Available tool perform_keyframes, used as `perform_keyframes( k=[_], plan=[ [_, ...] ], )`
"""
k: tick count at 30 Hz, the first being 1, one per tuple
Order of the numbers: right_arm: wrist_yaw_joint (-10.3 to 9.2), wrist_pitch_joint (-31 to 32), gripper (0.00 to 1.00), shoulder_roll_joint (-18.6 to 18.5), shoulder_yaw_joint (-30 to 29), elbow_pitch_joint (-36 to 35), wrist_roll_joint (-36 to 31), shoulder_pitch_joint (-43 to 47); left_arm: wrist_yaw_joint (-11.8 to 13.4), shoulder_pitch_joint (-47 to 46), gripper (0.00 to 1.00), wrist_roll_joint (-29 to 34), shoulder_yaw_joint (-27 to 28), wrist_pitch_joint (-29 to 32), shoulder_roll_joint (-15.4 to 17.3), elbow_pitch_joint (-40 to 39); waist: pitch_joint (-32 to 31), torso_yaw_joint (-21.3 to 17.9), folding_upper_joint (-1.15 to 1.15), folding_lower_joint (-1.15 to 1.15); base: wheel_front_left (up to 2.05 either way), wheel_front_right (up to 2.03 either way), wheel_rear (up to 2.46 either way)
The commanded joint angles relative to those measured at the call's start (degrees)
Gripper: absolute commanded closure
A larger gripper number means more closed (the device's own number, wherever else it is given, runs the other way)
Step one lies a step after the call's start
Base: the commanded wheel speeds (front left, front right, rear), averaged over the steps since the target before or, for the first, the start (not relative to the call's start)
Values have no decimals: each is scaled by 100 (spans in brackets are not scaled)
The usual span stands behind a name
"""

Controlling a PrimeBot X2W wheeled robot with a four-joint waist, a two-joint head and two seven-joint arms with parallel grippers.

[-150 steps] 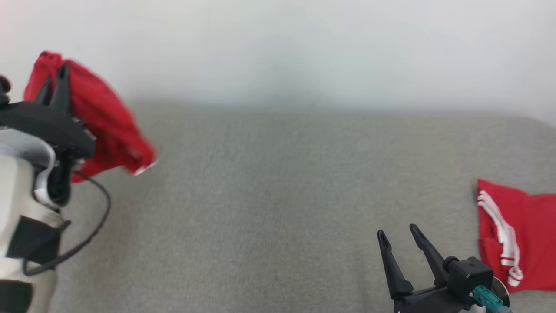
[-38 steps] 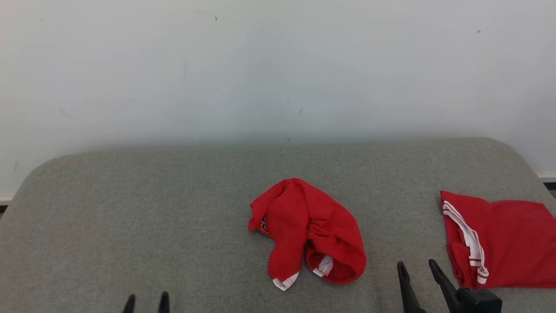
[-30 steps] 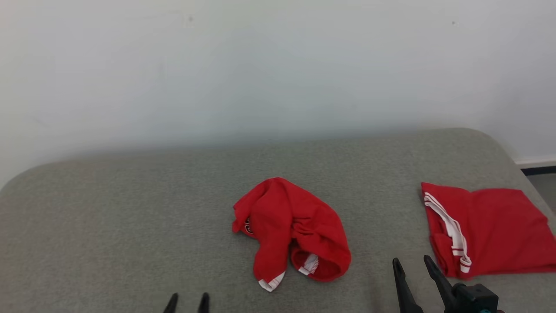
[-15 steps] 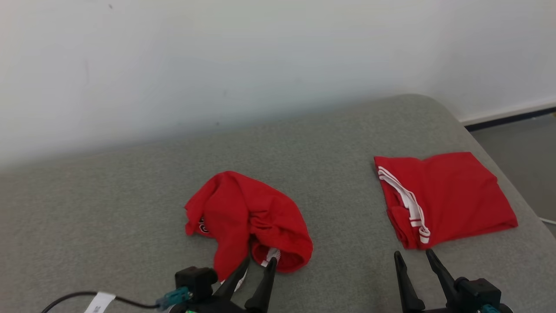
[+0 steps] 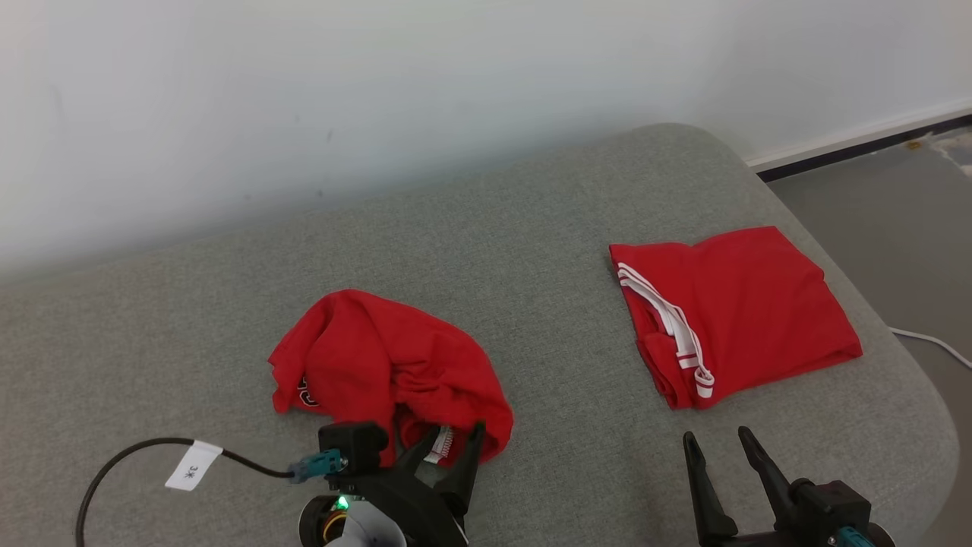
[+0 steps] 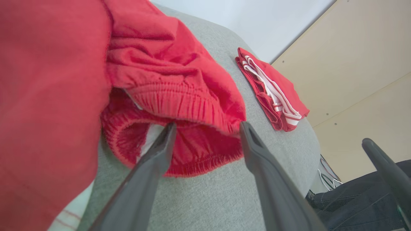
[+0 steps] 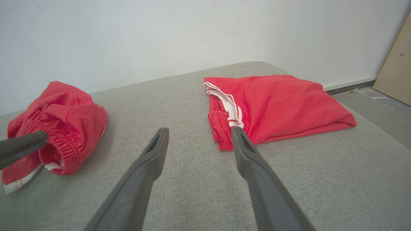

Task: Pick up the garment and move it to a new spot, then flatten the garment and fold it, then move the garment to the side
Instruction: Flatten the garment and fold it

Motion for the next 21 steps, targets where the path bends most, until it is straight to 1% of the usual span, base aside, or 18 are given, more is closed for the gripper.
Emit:
perform_keyframes(
  k=[1,2,3,4,5,6,7,8,10,16,20,21],
  plan=[
    [-14,-18,0,2,-4,23,24,-65,6,-75,0,-72,-58,-40,-27,62,4,-14,-1,-1,0,0,0],
    [-14,-10,0,2,-7,24,20,-72,6,-128,16,-97,-108,-31,-31,107,-1,-15,-1,-1,0,0,0],
    [-14,1,0,2,-10,25,16,-84,6,-186,49,-136,-159,-21,-38,155,-7,-13,-1,-1,0,0,0],
    [-14,7,0,1,-10,28,10,-95,6,-246,52,-176,-209,-14,-40,200,-15,-7,-1,-1,0,0,0],
    [-14,12,0,1,-5,24,7,-95,6,-300,52,-217,-251,-10,-46,241,-23,0,-1,-1,0,0,0],
    [-14,13,0,3,5,20,5,-89,6,-360,48,-252,-305,-19,-53,286,-33,9,-1,-1,0,0,0],
    [-14,14,0,3,14,20,2,-81,6,-409,48,-291,-359,-39,-56,301,-44,20,-1,-1,0,0,0],
    [-14,18,0,1,20,22,0,-80,6,-460,67,-289,-439,-54,-58,305,-55,34,-1,-1,0,0,0],
    [-14,28,0,-1,31,20,-11,-82,5,-559,100,-385,-576,-112,-61,245,-75,57,-1,-1,0,0,0],
    [-15,36,0,-1,11,37,15,-49,4,-1100,100,-772,-1000,-516,-60,-438,-152,165,-1,-1,0,0,0],
    [-15,25,0,-9,-15,40,29,-39,5,-1760,100,-887,-1022,-757,-59,-1057,-224,289,-1,-1,0,0,0],
    [-15,25,0,-9,-15,40,29,-39,5,-1760,100,-887,-1022,-757,-59,-1057,-224,289,-1,-1,0,0,0]
  ],
)
